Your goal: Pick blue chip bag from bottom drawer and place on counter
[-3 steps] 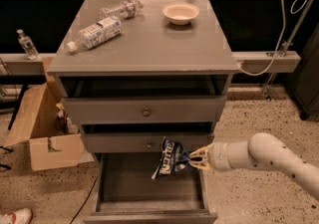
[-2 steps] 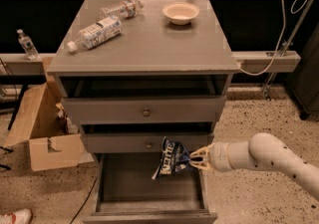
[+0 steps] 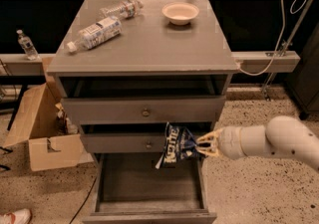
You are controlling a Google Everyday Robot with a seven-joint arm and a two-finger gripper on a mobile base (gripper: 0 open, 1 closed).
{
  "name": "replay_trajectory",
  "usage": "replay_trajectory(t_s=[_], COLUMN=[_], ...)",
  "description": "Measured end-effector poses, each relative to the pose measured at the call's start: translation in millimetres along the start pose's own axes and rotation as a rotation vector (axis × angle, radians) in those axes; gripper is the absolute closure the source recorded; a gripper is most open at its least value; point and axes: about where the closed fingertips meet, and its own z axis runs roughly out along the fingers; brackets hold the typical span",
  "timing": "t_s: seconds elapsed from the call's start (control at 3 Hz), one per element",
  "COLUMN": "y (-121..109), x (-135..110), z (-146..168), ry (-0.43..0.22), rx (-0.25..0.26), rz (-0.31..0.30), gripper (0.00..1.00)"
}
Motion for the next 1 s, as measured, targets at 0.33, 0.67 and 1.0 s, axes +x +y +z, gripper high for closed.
replay_trajectory(t_s=[0.33, 0.67, 1.0], y=[-64, -107, -109], x=[-59, -96, -97], z=[-61, -93, -94], ry=[0.026, 0.047, 0.045], rx=[0.059, 0.096, 0.098], rz=[-0.079, -0.130, -0.132], gripper=[1.00, 1.00, 1.00])
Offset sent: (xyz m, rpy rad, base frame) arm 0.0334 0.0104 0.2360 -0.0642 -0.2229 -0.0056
